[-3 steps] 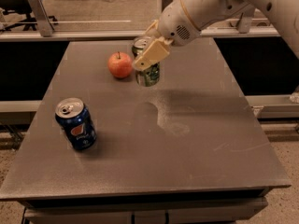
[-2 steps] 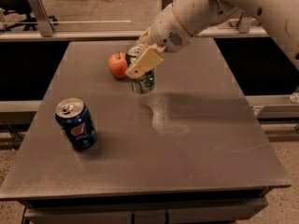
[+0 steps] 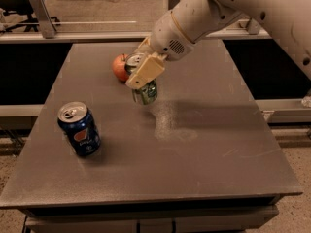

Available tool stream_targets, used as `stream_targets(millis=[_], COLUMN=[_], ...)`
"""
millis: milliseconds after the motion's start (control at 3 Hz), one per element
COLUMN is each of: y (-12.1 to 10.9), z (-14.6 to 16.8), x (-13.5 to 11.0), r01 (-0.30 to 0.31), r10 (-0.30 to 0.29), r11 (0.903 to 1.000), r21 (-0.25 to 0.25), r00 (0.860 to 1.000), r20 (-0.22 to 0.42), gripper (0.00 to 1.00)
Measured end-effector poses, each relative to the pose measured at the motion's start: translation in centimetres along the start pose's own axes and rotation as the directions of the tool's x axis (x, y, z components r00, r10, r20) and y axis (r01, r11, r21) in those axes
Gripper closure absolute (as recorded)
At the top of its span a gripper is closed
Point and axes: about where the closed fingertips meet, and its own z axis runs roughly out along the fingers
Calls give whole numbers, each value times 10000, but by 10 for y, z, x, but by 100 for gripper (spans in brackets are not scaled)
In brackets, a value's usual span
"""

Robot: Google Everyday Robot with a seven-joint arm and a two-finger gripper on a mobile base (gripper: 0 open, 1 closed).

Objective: Move green can near pepsi can

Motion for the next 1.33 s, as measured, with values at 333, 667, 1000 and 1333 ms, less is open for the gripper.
stream_targets(millis=[333, 667, 1000, 1333], y=[4, 16, 35, 50], z=[10, 28, 42, 49], x=[-4, -18, -35, -43], r01=[66, 455, 1018, 1445], r10=[-45, -326, -885, -1307], r11=[9990, 9939, 9875, 9805], r21=[-452, -1008, -1206, -1329], r00=[9990, 9915, 9899, 9856], r20=[452, 1262, 1110, 1070], gripper=[100, 100, 100, 100])
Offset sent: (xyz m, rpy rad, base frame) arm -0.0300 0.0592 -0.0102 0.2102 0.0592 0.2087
